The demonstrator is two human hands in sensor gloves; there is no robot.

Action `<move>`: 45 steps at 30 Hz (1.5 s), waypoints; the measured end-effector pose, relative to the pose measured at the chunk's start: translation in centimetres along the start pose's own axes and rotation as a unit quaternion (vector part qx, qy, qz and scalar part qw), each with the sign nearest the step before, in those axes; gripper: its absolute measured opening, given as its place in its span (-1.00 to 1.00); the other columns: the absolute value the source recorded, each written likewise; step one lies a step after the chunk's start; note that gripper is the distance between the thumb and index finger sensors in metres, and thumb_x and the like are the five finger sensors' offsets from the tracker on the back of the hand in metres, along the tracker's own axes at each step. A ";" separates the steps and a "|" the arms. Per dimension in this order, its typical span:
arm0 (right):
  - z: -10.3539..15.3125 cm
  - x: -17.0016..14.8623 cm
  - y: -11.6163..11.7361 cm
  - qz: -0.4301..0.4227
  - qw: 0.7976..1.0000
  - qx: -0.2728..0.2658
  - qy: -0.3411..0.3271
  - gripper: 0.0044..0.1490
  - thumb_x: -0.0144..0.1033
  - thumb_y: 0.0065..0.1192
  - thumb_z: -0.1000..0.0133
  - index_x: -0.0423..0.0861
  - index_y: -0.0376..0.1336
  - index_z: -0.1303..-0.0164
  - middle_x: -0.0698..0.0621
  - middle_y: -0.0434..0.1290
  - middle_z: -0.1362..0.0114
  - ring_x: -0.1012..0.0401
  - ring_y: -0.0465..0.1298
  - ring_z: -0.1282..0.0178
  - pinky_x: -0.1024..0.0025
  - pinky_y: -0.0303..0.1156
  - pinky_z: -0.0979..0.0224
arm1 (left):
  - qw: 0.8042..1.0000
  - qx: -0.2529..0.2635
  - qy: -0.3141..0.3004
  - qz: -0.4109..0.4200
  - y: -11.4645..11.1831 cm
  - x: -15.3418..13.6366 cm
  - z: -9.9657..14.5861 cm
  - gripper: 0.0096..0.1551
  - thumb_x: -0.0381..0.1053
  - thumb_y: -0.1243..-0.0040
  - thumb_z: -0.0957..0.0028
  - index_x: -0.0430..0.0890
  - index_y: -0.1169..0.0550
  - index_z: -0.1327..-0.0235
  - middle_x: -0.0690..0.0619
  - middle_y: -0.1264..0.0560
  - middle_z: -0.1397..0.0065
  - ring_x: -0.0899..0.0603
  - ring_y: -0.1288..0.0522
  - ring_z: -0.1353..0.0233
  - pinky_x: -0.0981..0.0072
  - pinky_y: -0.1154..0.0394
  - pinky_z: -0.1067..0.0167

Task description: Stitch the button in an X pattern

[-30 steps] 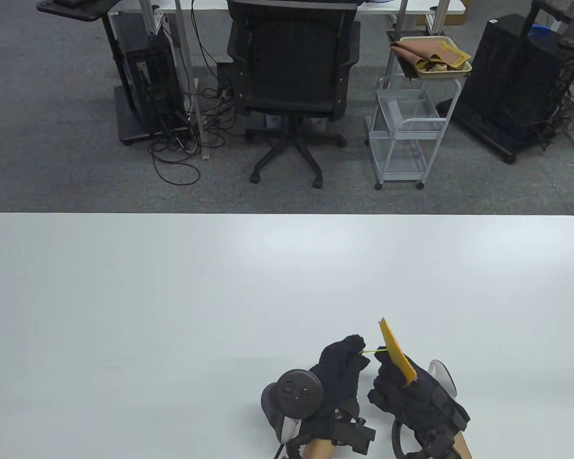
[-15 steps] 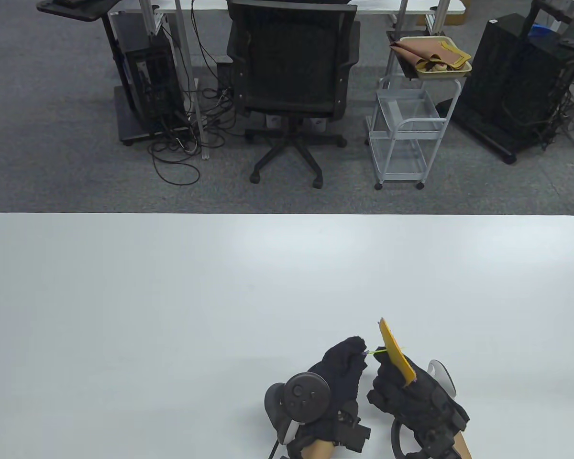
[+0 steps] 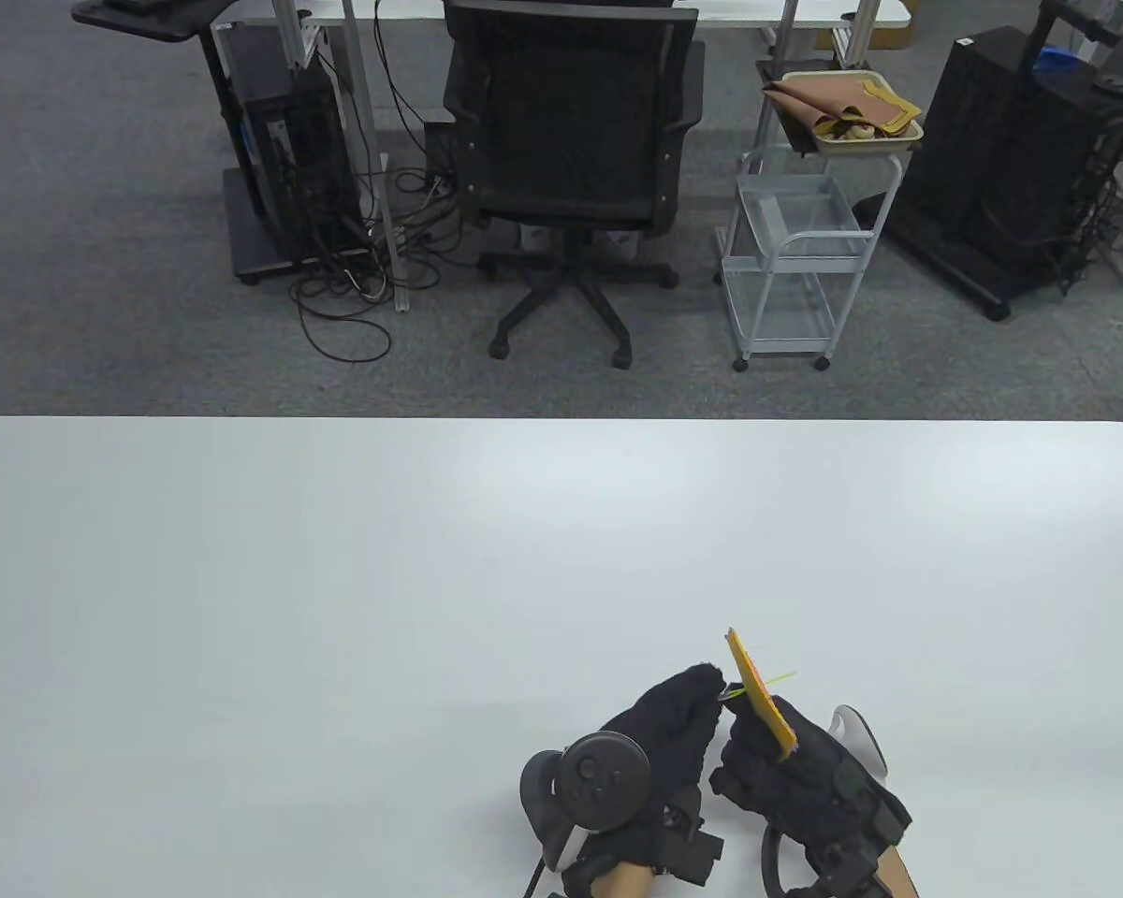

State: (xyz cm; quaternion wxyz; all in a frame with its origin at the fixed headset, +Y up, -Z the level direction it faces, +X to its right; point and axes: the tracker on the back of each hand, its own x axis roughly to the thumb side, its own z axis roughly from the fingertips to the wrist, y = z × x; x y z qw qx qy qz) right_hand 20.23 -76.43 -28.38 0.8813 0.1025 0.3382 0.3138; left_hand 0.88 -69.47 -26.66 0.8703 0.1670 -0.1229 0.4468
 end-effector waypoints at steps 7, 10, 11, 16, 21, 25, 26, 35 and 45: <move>0.0 0.0 -0.3 0.042 0.999 -0.031 0.001 -0.45 -0.14 -0.28 -0.30 -0.08 -0.03 -0.47 0.09 0.44 -0.07 0.24 0.47 -0.07 0.10 0.38 -0.44 | 1.000 -0.007 0.006 -0.007 -0.2 0.0 0.0 -0.63 -0.02 -0.31 -0.08 0.03 -0.63 -0.15 0.10 -0.71 -0.10 0.05 -0.81 0.02 0.10 -0.70 -0.01; 0.0 0.1 -0.4 0.077 0.996 -0.053 0.000 -0.44 -0.14 -0.25 -0.30 -0.08 -0.03 -0.47 0.08 0.45 -0.08 0.23 0.47 -0.08 0.09 0.38 -0.44 | 1.000 -0.010 0.007 -0.003 -0.2 0.0 0.0 -0.63 -0.02 -0.31 -0.08 0.03 -0.63 -0.15 0.09 -0.71 -0.10 0.05 -0.81 0.02 0.10 -0.69 -0.01; 0.0 0.1 -0.4 0.082 0.995 -0.055 -0.001 -0.44 -0.14 -0.24 -0.30 -0.08 -0.03 -0.47 0.07 0.45 -0.08 0.23 0.47 -0.08 0.09 0.38 -0.44 | 1.000 -0.010 0.008 -0.001 -0.3 0.0 0.0 -0.62 -0.02 -0.31 -0.08 0.02 -0.63 -0.15 0.09 -0.71 -0.10 0.05 -0.81 0.02 0.09 -0.69 -0.01; 0.2 0.5 -0.3 0.135 0.988 -0.076 -0.007 -0.44 -0.14 -0.20 -0.29 -0.08 -0.03 -0.47 0.06 0.45 -0.09 0.22 0.47 -0.08 0.08 0.38 -0.44 | 0.999 -0.022 0.025 0.020 -0.4 -0.3 0.0 -0.62 -0.02 -0.31 -0.07 0.01 -0.64 -0.15 0.08 -0.72 -0.10 0.03 -0.81 0.03 0.08 -0.70 0.00; 0.4 0.9 -0.1 0.176 0.980 -0.092 -0.017 -0.44 -0.14 -0.18 -0.29 -0.06 -0.03 -0.47 0.06 0.46 -0.10 0.22 0.47 -0.09 0.09 0.37 -0.45 | 0.995 -0.041 0.040 0.079 -0.6 -0.9 -0.1 -0.59 0.02 -0.27 -0.08 -0.01 -0.63 -0.18 0.06 -0.71 -0.14 0.01 -0.81 0.00 0.08 -0.69 -0.01; 0.8 1.6 0.2 0.226 0.967 -0.115 -0.032 -0.42 -0.13 -0.16 -0.29 -0.06 -0.05 -0.49 0.05 0.46 -0.10 0.21 0.47 -0.09 0.09 0.37 -0.45 | 0.979 -0.071 0.067 0.177 -1.0 -1.9 -0.2 -0.52 0.12 -0.12 -0.14 -0.02 -0.62 -0.24 0.02 -0.69 -0.21 -0.06 -0.78 -0.07 0.02 -0.65 -0.06; 1.0 1.7 0.2 0.242 0.962 -0.123 -0.036 -0.41 -0.13 -0.15 -0.28 -0.06 -0.05 -0.49 0.06 0.46 -0.10 0.21 0.48 -0.09 0.09 0.38 -0.45 | 0.975 -0.080 0.071 0.197 -1.2 -2.1 -0.2 -0.49 0.14 -0.08 -0.15 -0.03 -0.61 -0.26 0.00 -0.68 -0.24 -0.08 -0.77 -0.09 0.00 -0.64 -0.07; 1.7 2.7 0.6 0.335 0.919 -0.196 -0.067 -0.40 -0.13 -0.08 -0.26 -0.08 -0.01 -0.46 0.06 0.48 -0.09 0.21 0.49 -0.08 0.08 0.39 -0.44 | 0.920 -0.157 0.104 0.345 -2.4 -3.6 -0.1 -0.18 0.36 0.25 -0.18 -0.11 -0.52 -0.43 -0.10 -0.57 -0.41 -0.21 -0.67 -0.28 -0.11 -0.55 -0.21; 2.2 3.3 1.0 0.437 0.859 -0.254 -0.086 -0.41 -0.12 -0.03 -0.24 -0.06 0.01 -0.44 0.05 0.49 -0.09 0.18 0.50 -0.09 0.06 0.37 -0.45 | 0.901 -0.191 0.114 0.373 -3.2 -4.0 -0.1 -0.27 0.29 0.01 -0.20 -0.11 -0.43 -0.50 -0.10 -0.49 -0.50 -0.27 -0.55 -0.43 -0.16 -0.46 -0.31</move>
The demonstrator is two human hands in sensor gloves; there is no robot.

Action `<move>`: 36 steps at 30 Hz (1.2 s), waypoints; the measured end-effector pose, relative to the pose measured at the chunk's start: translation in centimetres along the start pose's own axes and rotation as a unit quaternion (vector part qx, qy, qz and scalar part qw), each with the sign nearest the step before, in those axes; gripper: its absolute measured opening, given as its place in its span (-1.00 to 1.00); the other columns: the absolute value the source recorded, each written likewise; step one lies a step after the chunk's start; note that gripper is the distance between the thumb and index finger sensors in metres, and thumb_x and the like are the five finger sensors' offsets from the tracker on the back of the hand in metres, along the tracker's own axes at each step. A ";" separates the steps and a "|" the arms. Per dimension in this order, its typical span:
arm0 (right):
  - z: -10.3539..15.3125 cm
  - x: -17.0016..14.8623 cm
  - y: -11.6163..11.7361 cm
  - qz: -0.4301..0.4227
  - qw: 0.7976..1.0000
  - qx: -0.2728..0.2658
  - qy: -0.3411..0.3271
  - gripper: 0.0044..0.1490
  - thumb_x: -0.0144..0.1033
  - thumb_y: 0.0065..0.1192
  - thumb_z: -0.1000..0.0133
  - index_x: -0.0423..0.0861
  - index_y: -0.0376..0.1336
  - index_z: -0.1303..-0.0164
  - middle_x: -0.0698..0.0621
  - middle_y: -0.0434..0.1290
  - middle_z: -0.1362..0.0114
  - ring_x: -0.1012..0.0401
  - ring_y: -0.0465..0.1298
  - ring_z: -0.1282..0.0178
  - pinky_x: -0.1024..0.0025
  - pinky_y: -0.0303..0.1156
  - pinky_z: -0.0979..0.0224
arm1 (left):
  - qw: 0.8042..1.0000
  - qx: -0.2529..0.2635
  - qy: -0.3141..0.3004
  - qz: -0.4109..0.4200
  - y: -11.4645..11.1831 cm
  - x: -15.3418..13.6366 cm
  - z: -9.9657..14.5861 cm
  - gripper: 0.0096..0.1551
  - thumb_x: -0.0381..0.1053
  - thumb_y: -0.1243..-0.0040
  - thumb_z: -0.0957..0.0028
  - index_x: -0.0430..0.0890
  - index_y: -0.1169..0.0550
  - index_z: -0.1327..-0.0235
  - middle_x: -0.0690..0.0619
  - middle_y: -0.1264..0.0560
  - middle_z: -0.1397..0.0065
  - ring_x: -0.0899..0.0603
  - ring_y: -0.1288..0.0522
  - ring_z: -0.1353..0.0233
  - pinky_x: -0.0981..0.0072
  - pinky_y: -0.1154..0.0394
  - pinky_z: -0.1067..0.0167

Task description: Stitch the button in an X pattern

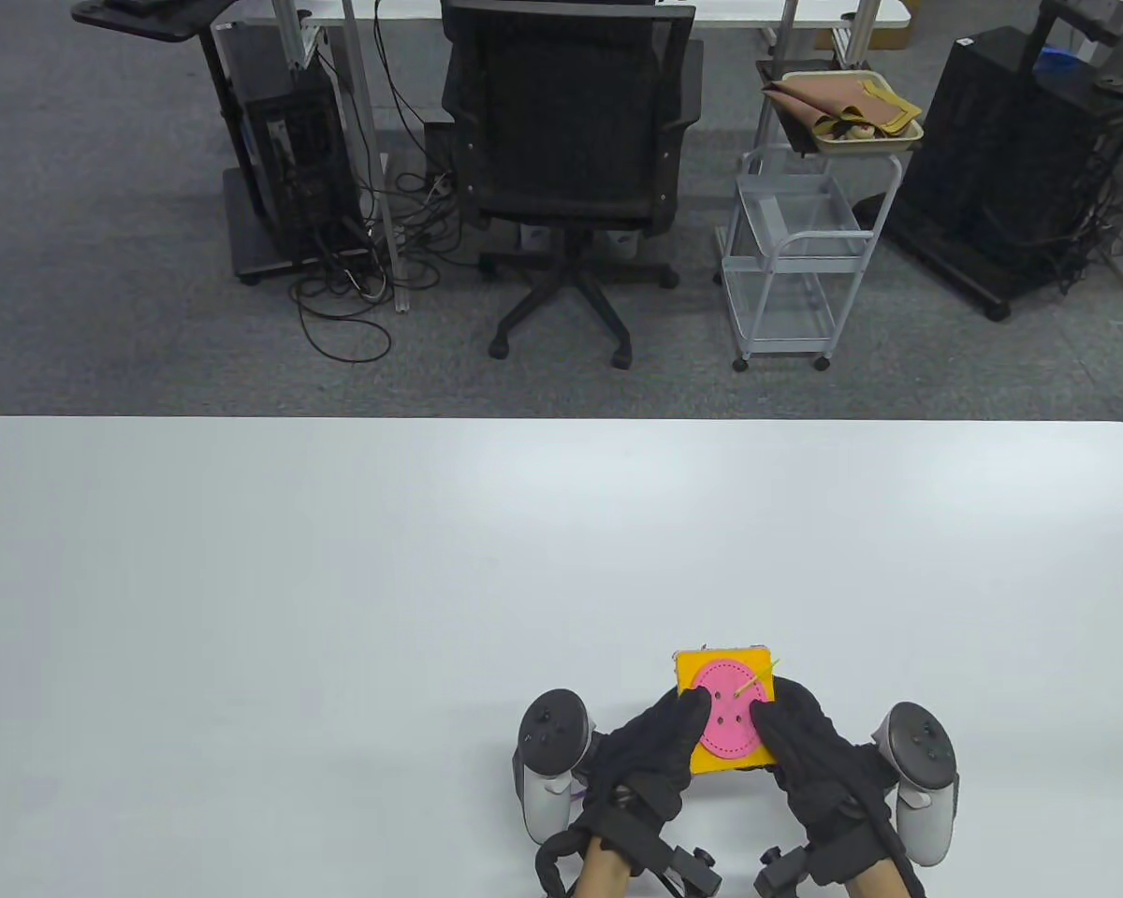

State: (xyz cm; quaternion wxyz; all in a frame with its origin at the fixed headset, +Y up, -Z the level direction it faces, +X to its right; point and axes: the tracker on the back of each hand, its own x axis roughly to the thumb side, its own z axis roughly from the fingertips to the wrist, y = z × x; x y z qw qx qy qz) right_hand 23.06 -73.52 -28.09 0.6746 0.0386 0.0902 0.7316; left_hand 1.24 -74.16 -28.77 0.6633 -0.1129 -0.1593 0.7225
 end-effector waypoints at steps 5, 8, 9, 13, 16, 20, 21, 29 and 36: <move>0.2 0.2 -0.1 0.046 0.999 -0.024 -0.003 -0.40 -0.11 -0.02 -0.23 -0.05 0.02 -0.44 0.03 0.49 -0.11 0.16 0.49 -0.10 0.04 0.36 -0.45 | 1.000 0.008 0.003 -0.009 0.1 -0.3 -0.1 -0.38 0.17 -0.02 -0.21 -0.09 -0.46 -0.46 -0.06 -0.52 -0.47 -0.24 -0.57 -0.41 -0.14 -0.48 -0.31; 0.4 0.4 0.0 0.077 0.996 -0.042 0.000 -0.36 -0.09 -0.01 -0.22 -0.06 0.00 -0.47 0.00 0.48 -0.15 0.13 0.48 -0.14 0.01 0.34 -0.47 | 1.000 0.023 0.002 -0.016 0.1 -0.6 -0.1 -0.41 0.16 0.02 -0.22 -0.06 -0.47 -0.44 -0.02 -0.54 -0.45 -0.20 -0.58 -0.41 -0.10 -0.49 -0.32; 0.4 0.4 0.0 0.089 0.995 -0.048 0.001 -0.34 -0.07 0.00 -0.22 -0.06 -0.01 -0.48 0.00 0.47 -0.17 0.13 0.47 -0.15 0.01 0.33 -0.47 | 0.999 0.029 0.002 -0.016 0.1 -0.7 -0.1 -0.41 0.16 0.02 -0.22 -0.05 -0.47 -0.44 -0.01 -0.54 -0.44 -0.19 -0.59 -0.41 -0.10 -0.49 -0.32; 0.4 0.0 -0.1 0.075 0.996 -0.055 0.011 -0.28 -0.03 0.00 -0.22 -0.09 -0.04 -0.50 -0.04 0.44 -0.24 0.10 0.45 -0.20 -0.02 0.31 -0.50 | 0.999 0.036 -0.002 -0.016 0.3 -1.0 -0.1 -0.42 0.16 0.05 -0.23 -0.04 -0.46 -0.44 0.01 -0.54 -0.44 -0.16 -0.59 -0.40 -0.07 -0.50 -0.32; 0.5 -0.1 -0.5 0.041 0.997 -0.060 0.011 -0.22 -0.01 0.00 -0.22 -0.10 -0.10 -0.54 -0.10 0.37 -0.36 0.04 0.40 -0.31 -0.08 0.23 -0.56 | 0.999 0.042 0.000 -0.003 0.5 -1.3 -0.1 -0.42 0.15 0.06 -0.23 -0.05 -0.46 -0.44 0.00 -0.54 -0.43 -0.16 -0.59 -0.40 -0.07 -0.50 -0.32; 1.0 0.5 -0.9 0.038 0.995 -0.089 -0.029 -0.20 -0.02 0.00 -0.23 -0.02 -0.19 -0.56 -0.16 0.08 -0.62 -0.05 0.17 -0.57 -0.18 0.03 -0.67 | 0.999 0.050 -0.001 -0.003 0.7 -1.5 0.0 -0.42 0.15 0.07 -0.23 -0.05 -0.45 -0.45 0.00 -0.54 -0.44 -0.16 -0.59 -0.40 -0.07 -0.50 -0.33; 1.2 0.7 -0.9 0.041 0.993 -0.100 -0.040 -0.24 -0.06 0.00 -0.23 0.00 -0.16 -0.55 -0.18 0.00 -0.65 -0.06 0.10 -0.62 -0.21 -0.02 -0.68 | 0.999 0.051 -0.003 -0.005 0.7 -1.5 0.0 -0.42 0.15 0.07 -0.23 -0.05 -0.45 -0.45 0.00 -0.53 -0.44 -0.16 -0.59 -0.40 -0.07 -0.50 -0.33; 1.4 1.3 0.2 0.076 0.991 -0.077 -0.081 -0.39 -0.12 0.01 -0.23 0.08 -0.01 -0.49 -0.15 -0.16 -0.70 -0.06 -0.05 -0.67 -0.23 -0.15 -0.72 | 0.999 0.036 -0.006 -0.033 -0.1 -1.3 -0.1 -0.41 0.16 0.07 -0.23 -0.04 -0.45 -0.45 0.01 -0.53 -0.44 -0.15 -0.59 -0.41 -0.07 -0.49 -0.34; 0.9 0.6 0.3 0.068 0.994 -0.070 -0.056 -0.36 -0.13 0.03 -0.22 -0.02 -0.01 -0.49 -0.17 -0.16 -0.69 -0.08 -0.04 -0.65 -0.24 -0.14 -0.70 | 0.996 0.023 -0.013 -0.090 -1.1 -1.0 -0.1 -0.40 0.17 0.06 -0.22 -0.04 -0.45 -0.45 0.02 -0.54 -0.44 -0.15 -0.58 -0.42 -0.07 -0.49 -0.35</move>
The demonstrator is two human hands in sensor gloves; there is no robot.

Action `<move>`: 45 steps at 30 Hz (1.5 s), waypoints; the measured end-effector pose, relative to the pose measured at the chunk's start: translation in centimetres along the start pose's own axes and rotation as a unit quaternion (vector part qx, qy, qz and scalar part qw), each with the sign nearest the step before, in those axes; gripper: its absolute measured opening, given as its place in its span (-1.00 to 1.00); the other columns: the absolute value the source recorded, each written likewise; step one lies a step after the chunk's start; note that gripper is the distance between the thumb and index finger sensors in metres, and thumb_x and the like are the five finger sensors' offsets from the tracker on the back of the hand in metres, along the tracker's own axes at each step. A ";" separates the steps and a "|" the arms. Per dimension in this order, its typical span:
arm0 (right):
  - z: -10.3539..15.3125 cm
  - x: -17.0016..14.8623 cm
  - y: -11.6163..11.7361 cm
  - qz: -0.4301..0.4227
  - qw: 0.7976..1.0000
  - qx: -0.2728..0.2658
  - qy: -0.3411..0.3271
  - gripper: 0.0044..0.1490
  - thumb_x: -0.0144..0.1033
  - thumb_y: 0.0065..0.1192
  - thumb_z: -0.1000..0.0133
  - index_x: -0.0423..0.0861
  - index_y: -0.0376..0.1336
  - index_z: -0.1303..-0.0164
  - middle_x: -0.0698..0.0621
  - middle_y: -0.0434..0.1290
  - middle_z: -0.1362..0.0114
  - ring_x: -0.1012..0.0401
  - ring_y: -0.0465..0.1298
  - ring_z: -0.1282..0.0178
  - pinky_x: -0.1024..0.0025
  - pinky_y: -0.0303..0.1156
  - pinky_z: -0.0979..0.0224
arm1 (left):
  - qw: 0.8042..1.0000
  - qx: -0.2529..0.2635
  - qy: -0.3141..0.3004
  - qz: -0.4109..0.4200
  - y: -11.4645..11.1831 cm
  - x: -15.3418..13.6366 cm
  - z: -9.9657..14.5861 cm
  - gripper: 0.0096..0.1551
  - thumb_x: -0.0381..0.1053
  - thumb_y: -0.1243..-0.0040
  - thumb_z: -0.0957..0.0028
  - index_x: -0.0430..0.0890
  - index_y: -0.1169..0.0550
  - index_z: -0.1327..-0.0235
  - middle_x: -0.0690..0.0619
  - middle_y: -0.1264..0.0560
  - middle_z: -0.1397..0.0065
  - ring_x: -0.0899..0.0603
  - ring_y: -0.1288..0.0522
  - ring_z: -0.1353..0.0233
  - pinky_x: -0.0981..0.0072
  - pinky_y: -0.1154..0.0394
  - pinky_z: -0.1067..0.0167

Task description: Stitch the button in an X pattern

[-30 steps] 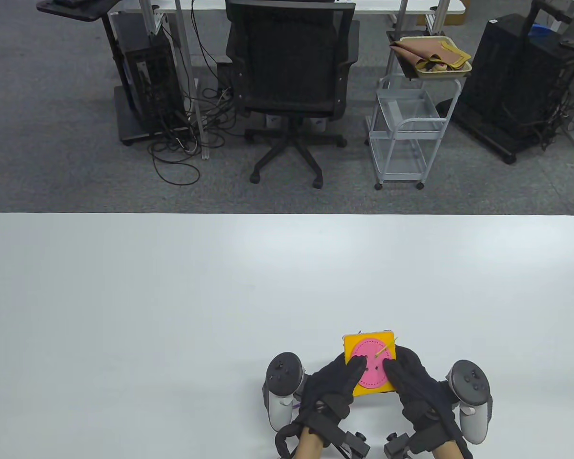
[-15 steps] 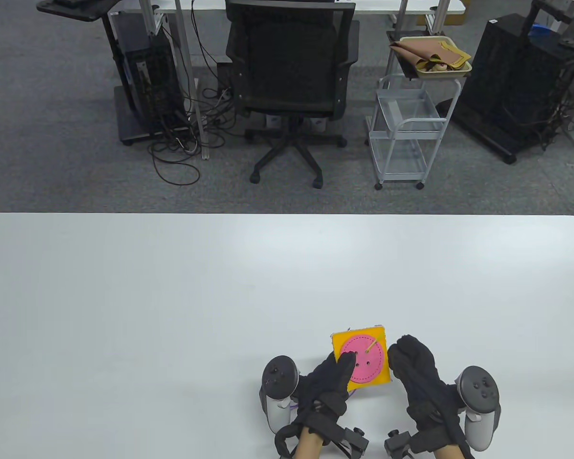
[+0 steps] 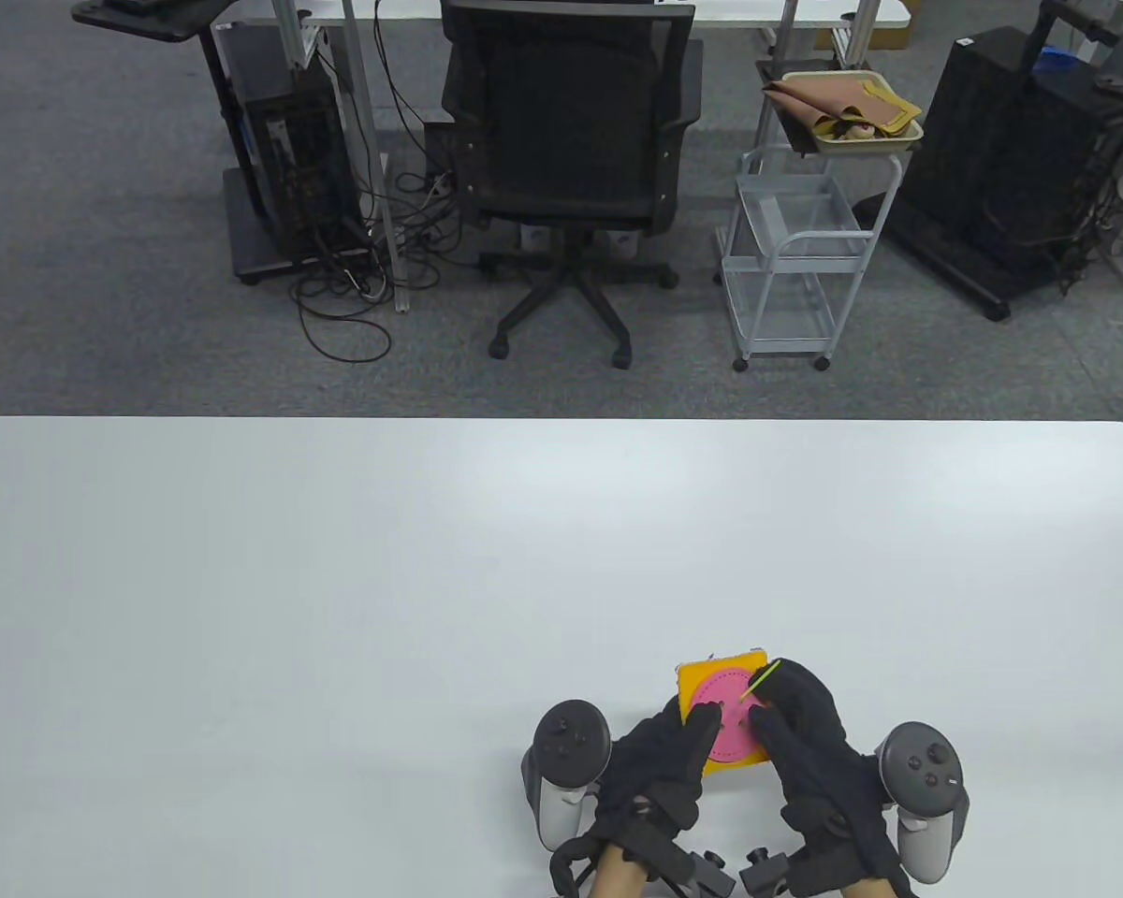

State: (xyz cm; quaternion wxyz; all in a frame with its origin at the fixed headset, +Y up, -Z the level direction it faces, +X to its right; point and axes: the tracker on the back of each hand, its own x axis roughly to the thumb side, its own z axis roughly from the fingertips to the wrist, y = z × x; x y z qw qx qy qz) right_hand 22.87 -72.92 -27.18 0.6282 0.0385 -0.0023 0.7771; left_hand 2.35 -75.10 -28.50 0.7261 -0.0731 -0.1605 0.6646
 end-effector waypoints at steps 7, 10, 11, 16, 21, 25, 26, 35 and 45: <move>-0.2 -0.6 -0.5 -0.028 0.999 -0.002 0.017 -0.40 -0.13 0.08 -0.21 -0.02 0.05 -0.42 -0.18 -0.12 -0.67 -0.08 -0.01 -0.64 -0.24 -0.12 -0.69 | 1.000 -0.006 0.002 -0.015 -0.4 0.1 0.0 -0.40 0.16 0.05 -0.21 -0.05 -0.46 -0.44 0.00 -0.54 -0.43 -0.17 -0.58 -0.42 -0.09 -0.48 -0.35; -0.2 -0.7 -0.6 -0.030 0.999 -0.003 0.020 -0.41 -0.13 0.09 -0.20 -0.03 0.07 -0.41 -0.17 -0.10 -0.67 -0.08 0.00 -0.64 -0.25 -0.12 -0.69 | 1.000 -0.001 -0.001 -0.031 -0.4 0.2 0.0 -0.40 0.15 0.04 -0.20 -0.06 -0.47 -0.44 -0.01 -0.55 -0.42 -0.18 -0.58 -0.41 -0.10 -0.48 -0.33; -0.2 -0.7 -0.6 -0.027 0.999 -0.003 0.020 -0.42 -0.13 0.09 -0.20 -0.03 0.08 -0.40 -0.17 -0.10 -0.67 -0.07 0.00 -0.63 -0.24 -0.13 -0.69 | 0.999 0.000 -0.002 -0.037 -0.5 0.2 0.0 -0.40 0.15 0.04 -0.20 -0.07 -0.47 -0.43 -0.02 -0.55 -0.42 -0.19 -0.58 -0.41 -0.10 -0.47 -0.33; -0.3 -0.8 -0.8 -0.004 1.000 -0.015 0.027 -0.46 -0.13 0.11 -0.19 -0.02 0.11 -0.34 -0.15 -0.07 -0.66 -0.06 0.03 -0.63 -0.24 -0.11 -0.70 | 0.998 -0.001 -0.008 -0.070 -0.8 0.5 0.1 -0.40 0.15 0.04 -0.20 -0.08 -0.48 -0.43 -0.02 -0.55 -0.42 -0.19 -0.58 -0.41 -0.11 -0.47 -0.33; -0.5 -1.0 -1.1 -0.003 0.999 -0.017 0.034 -0.50 -0.15 0.11 -0.19 -0.05 0.14 -0.30 -0.16 -0.05 -0.65 -0.06 0.04 -0.62 -0.24 -0.11 -0.69 | 0.997 -0.004 -0.005 -0.078 -1.1 0.5 0.0 -0.40 0.15 0.03 -0.19 -0.09 -0.48 -0.43 -0.03 -0.56 -0.41 -0.20 -0.59 -0.40 -0.11 -0.48 -0.32; -0.5 -1.0 -1.4 -0.018 0.999 -0.017 0.036 -0.51 -0.16 0.10 -0.20 -0.06 0.14 -0.30 -0.16 -0.07 -0.65 -0.07 0.02 -0.62 -0.24 -0.11 -0.69 | 0.997 0.000 -0.002 -0.077 -0.7 0.5 -0.1 -0.40 0.14 0.01 -0.19 -0.11 -0.51 -0.40 -0.06 -0.59 -0.37 -0.21 -0.63 -0.34 -0.12 -0.51 -0.27; -0.5 -1.0 -1.6 -0.026 0.999 -0.019 0.037 -0.51 -0.16 0.10 -0.20 -0.06 0.14 -0.29 -0.17 -0.07 -0.65 -0.07 0.02 -0.62 -0.24 -0.11 -0.69 | 0.997 0.004 -0.003 -0.082 -0.5 0.5 -0.1 -0.40 0.13 0.00 -0.18 -0.12 -0.52 -0.39 -0.06 -0.61 -0.35 -0.21 -0.64 -0.32 -0.13 -0.52 -0.25; -1.0 -1.1 -4.4 -0.083 0.994 -0.048 0.049 -0.51 -0.16 0.08 -0.21 -0.07 0.14 -0.29 -0.17 -0.05 -0.64 -0.07 0.03 -0.61 -0.23 -0.11 -0.69 | 0.996 0.031 0.001 -0.083 2.3 0.6 -0.2 -0.42 0.12 -0.04 -0.16 -0.18 -0.62 -0.26 -0.06 -0.73 -0.16 -0.17 -0.76 -0.12 -0.09 -0.61 -0.09; -1.0 -1.4 -6.6 -0.140 0.986 -0.065 0.057 -0.51 -0.16 0.07 -0.22 -0.07 0.12 -0.30 -0.15 -0.03 -0.63 -0.05 0.05 -0.60 -0.22 -0.11 -0.70 | 0.991 0.081 -0.005 -0.102 6.3 1.0 0.6 -0.43 0.12 -0.05 -0.16 -0.18 -0.64 -0.22 -0.05 -0.76 -0.11 -0.15 -0.78 -0.07 -0.07 -0.63 -0.05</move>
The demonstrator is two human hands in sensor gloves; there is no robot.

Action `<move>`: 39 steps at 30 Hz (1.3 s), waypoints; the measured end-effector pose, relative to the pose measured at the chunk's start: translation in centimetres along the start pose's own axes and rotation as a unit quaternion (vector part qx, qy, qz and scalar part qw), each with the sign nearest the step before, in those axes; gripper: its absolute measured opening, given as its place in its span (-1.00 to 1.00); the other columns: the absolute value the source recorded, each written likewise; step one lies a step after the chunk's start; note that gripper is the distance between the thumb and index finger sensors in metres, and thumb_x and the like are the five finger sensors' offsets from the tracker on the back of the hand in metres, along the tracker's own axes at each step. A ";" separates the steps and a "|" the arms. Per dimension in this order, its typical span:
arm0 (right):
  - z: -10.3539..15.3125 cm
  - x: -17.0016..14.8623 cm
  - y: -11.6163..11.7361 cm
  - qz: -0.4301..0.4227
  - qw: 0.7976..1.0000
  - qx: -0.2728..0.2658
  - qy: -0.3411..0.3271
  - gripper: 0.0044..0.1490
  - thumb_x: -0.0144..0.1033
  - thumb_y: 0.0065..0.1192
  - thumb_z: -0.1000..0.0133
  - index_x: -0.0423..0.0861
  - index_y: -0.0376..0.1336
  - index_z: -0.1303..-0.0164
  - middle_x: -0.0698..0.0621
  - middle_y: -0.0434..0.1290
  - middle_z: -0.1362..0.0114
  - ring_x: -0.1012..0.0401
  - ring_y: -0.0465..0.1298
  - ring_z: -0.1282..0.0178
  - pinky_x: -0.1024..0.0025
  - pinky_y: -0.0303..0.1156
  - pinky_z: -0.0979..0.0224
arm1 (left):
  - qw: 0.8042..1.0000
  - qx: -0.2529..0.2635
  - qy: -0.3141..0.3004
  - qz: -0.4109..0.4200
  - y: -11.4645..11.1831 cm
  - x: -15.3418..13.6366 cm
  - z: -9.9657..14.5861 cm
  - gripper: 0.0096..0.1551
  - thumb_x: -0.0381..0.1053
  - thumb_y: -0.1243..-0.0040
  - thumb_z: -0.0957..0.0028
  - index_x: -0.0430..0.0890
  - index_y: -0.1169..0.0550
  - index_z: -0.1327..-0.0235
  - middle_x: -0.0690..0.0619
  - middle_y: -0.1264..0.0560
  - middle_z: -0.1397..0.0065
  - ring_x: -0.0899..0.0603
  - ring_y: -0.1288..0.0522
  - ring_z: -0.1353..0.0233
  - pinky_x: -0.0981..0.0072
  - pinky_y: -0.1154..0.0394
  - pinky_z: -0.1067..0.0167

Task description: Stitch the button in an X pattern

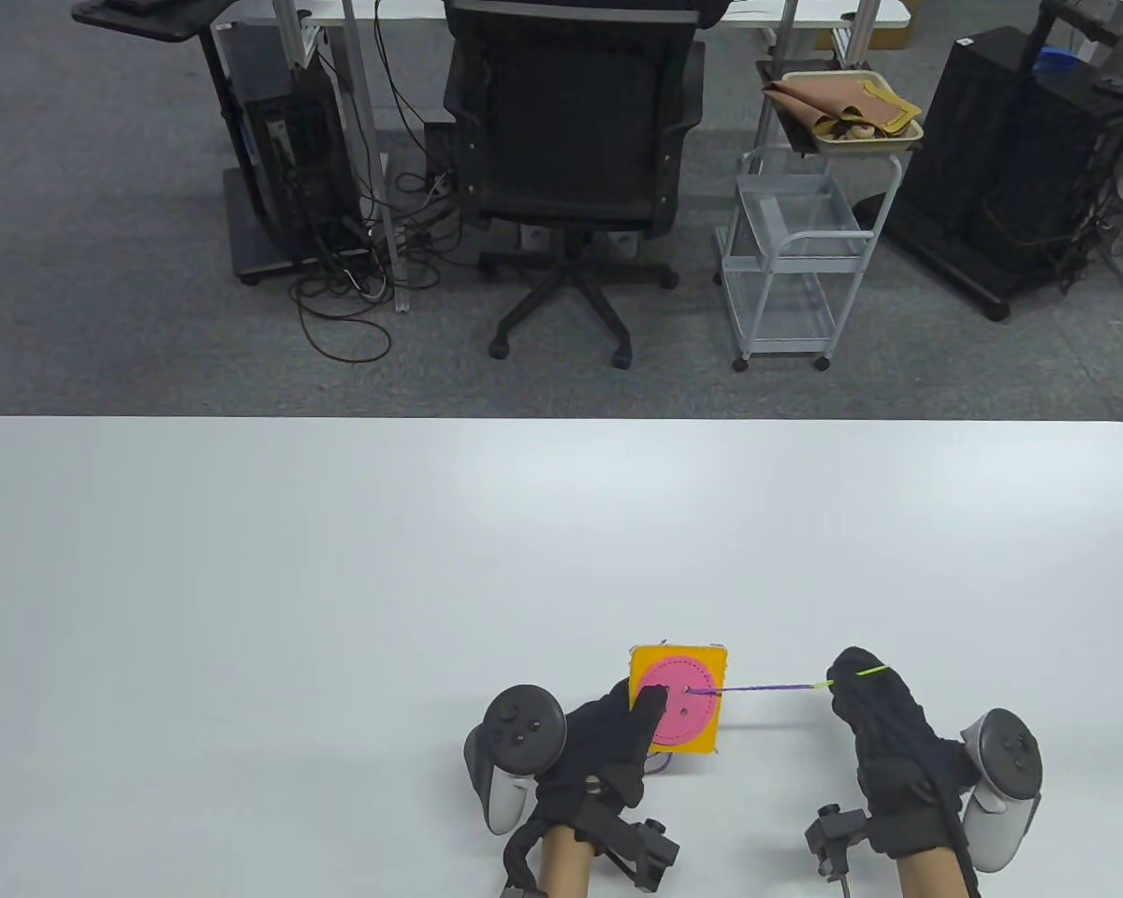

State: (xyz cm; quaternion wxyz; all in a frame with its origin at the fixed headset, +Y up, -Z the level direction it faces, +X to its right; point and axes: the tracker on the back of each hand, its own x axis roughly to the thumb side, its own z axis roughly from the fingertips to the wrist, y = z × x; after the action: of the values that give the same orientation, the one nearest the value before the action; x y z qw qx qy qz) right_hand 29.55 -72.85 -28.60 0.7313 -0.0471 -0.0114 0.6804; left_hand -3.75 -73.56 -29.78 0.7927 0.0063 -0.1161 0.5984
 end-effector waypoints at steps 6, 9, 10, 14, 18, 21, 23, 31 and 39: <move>0.0 0.6 -1.3 -0.024 1.000 -0.013 -0.008 -0.52 -0.16 0.03 -0.24 -0.05 0.08 -0.31 -0.13 -0.02 -0.62 -0.03 0.06 -0.59 -0.20 -0.11 -0.71 | 0.999 0.036 0.002 0.019 2.2 -0.7 0.4 -0.43 0.12 -0.04 -0.16 -0.18 -0.64 -0.22 -0.05 -0.75 -0.11 -0.15 -0.78 -0.08 -0.07 -0.63 -0.05; -0.2 0.5 -1.9 -0.030 0.999 -0.012 -0.004 -0.52 -0.16 0.00 -0.25 -0.03 0.06 -0.32 -0.13 -0.04 -0.63 -0.02 0.04 -0.60 -0.20 -0.12 -0.72 | 0.998 0.050 0.009 0.030 3.2 -1.2 0.7 -0.43 0.12 -0.04 -0.16 -0.18 -0.63 -0.22 -0.05 -0.75 -0.12 -0.15 -0.78 -0.08 -0.07 -0.63 -0.05; -0.2 0.5 -2.2 -0.041 0.999 -0.016 -0.002 -0.52 -0.16 0.00 -0.25 -0.03 0.05 -0.32 -0.12 -0.04 -0.63 -0.02 0.04 -0.60 -0.20 -0.12 -0.72 | 0.998 0.057 0.011 0.030 3.6 -1.3 0.8 -0.43 0.12 -0.04 -0.16 -0.19 -0.63 -0.22 -0.05 -0.75 -0.11 -0.15 -0.78 -0.08 -0.06 -0.63 -0.05; -0.3 0.6 -3.1 -0.055 0.998 -0.021 0.000 -0.52 -0.16 -0.02 -0.26 -0.03 0.03 -0.33 -0.12 -0.05 -0.63 -0.02 0.03 -0.61 -0.20 -0.13 -0.72 | 0.997 0.072 0.014 0.035 4.5 -1.6 1.0 -0.43 0.11 -0.04 -0.17 -0.19 -0.63 -0.23 -0.05 -0.75 -0.12 -0.15 -0.78 -0.08 -0.06 -0.63 -0.05; -0.2 0.5 -3.7 -0.068 0.997 -0.028 0.003 -0.53 -0.16 -0.03 -0.27 -0.03 0.02 -0.33 -0.09 0.01 -0.59 0.01 0.08 -0.58 -0.18 -0.12 -0.73 | 0.995 0.087 0.015 0.041 5.3 -1.7 1.4 -0.43 0.11 -0.03 -0.17 -0.19 -0.63 -0.22 -0.05 -0.75 -0.12 -0.15 -0.78 -0.08 -0.06 -0.63 -0.05; -0.2 0.5 -4.1 -0.077 0.997 -0.031 0.007 -0.53 -0.16 -0.05 -0.27 -0.02 0.01 -0.34 -0.09 0.05 -0.57 0.02 0.11 -0.56 -0.18 -0.09 -0.73 | 0.994 0.098 0.018 0.042 5.8 -2.0 1.6 -0.43 0.11 -0.03 -0.17 -0.19 -0.63 -0.22 -0.05 -0.75 -0.12 -0.15 -0.78 -0.08 -0.07 -0.63 -0.05; -0.2 0.5 -4.2 -0.079 0.996 -0.034 0.008 -0.53 -0.16 -0.06 -0.27 -0.02 0.01 -0.34 -0.09 0.07 -0.56 0.03 0.14 -0.55 -0.17 -0.06 -0.73 | 0.994 0.103 0.020 0.042 6.1 -2.1 1.7 -0.43 0.12 -0.03 -0.17 -0.19 -0.62 -0.22 -0.05 -0.75 -0.12 -0.15 -0.78 -0.08 -0.07 -0.63 -0.05; -0.1 0.6 -3.3 -0.080 0.996 -0.036 -0.005 -0.51 -0.17 -0.11 -0.27 -0.03 -0.02 -0.36 -0.03 0.40 -0.39 0.10 0.45 -0.36 0.00 0.32 -0.57 | 0.993 0.103 0.026 0.044 5.8 -2.2 1.8 -0.42 0.11 -0.01 -0.18 -0.20 -0.60 -0.24 -0.05 -0.76 -0.11 -0.16 -0.78 -0.07 -0.08 -0.63 -0.04; 0.0 0.7 -2.0 -0.067 0.997 -0.022 -0.023 -0.48 -0.16 -0.15 -0.26 -0.11 -0.03 -0.35 -0.01 0.51 -0.25 0.12 0.56 -0.20 0.08 0.43 -0.44 | 0.996 0.077 0.026 0.046 4.6 -1.8 1.5 -0.41 0.13 0.01 -0.19 -0.18 -0.56 -0.30 -0.05 -0.76 -0.11 -0.17 -0.78 -0.07 -0.08 -0.63 -0.04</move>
State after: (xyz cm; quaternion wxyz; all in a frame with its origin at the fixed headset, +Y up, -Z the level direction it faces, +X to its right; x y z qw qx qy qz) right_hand 31.63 -72.27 -28.49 0.7738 -0.0466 -0.0464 0.6301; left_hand -8.86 -74.21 -29.29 0.7643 0.0464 -0.0492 0.6413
